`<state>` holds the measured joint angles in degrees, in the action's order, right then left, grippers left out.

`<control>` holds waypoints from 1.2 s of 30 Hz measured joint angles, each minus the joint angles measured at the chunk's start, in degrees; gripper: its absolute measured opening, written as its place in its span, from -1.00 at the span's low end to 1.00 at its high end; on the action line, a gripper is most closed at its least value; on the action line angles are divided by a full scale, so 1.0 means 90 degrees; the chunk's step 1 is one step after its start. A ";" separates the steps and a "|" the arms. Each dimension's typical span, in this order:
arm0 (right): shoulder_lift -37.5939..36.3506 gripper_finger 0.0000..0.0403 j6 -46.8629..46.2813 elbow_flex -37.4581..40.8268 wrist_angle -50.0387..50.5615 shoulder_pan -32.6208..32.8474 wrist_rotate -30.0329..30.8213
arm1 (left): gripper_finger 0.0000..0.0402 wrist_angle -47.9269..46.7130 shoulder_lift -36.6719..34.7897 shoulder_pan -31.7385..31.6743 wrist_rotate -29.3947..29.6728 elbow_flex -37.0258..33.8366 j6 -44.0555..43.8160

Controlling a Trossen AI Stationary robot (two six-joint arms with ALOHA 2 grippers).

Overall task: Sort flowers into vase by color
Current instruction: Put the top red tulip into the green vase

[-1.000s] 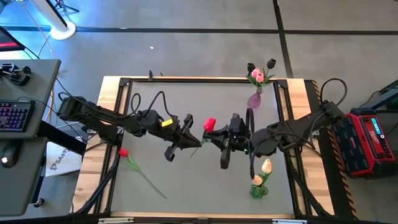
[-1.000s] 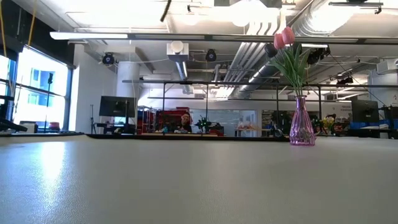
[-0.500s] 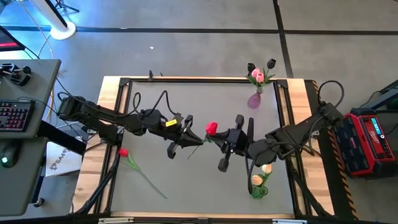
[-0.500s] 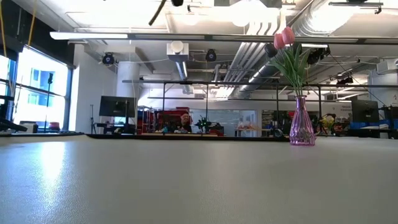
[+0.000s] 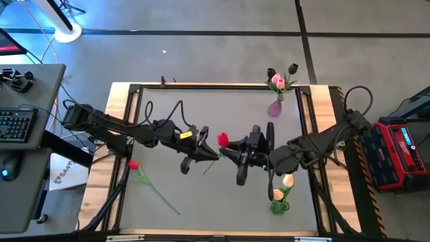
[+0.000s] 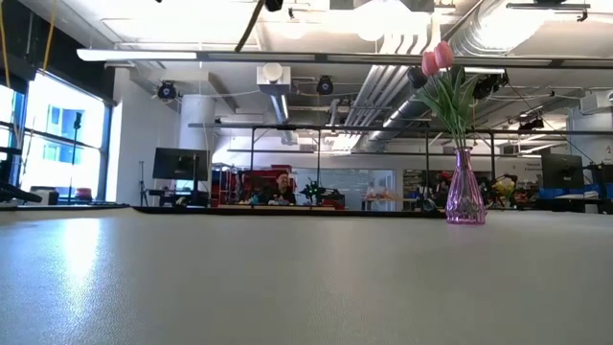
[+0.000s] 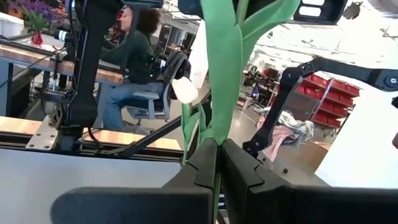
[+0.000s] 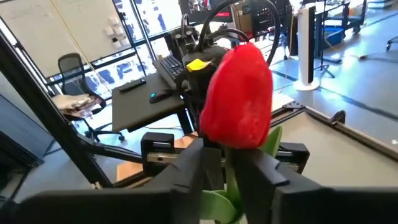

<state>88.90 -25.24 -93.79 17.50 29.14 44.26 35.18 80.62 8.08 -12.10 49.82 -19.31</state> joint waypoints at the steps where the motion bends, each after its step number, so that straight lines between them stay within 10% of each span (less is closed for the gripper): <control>1: 0.0000 -0.56 -0.0054 0.0000 0.0002 -0.0002 -0.0015 | -1.00 0.0000 0.0000 0.0000 -0.0003 0.0000 -0.0002; 7: 0.0000 -0.43 -0.0172 -0.0001 0.0008 0.0001 0.0087 | -1.00 0.0029 0.0000 -0.0001 0.0000 0.0000 -0.0002; 16: 0.0005 -0.96 0.0178 -0.0001 0.0227 0.0055 0.0615 | -1.00 0.0002 -0.0002 0.0041 0.0017 0.0000 -0.0008; 28: 0.0147 -0.99 0.2108 -0.0001 0.0293 0.0517 0.1812 | -1.00 -0.0112 -0.0015 -0.0027 0.0022 0.0017 -0.0352; 36: 0.0177 -0.98 0.1372 -0.0001 0.0290 0.0288 0.1657 | -1.00 -0.0120 -0.0012 -0.0027 0.0020 0.0010 -0.0292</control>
<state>90.50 -12.89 -93.80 20.11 31.73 59.17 34.10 80.51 7.84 -11.92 49.91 -21.94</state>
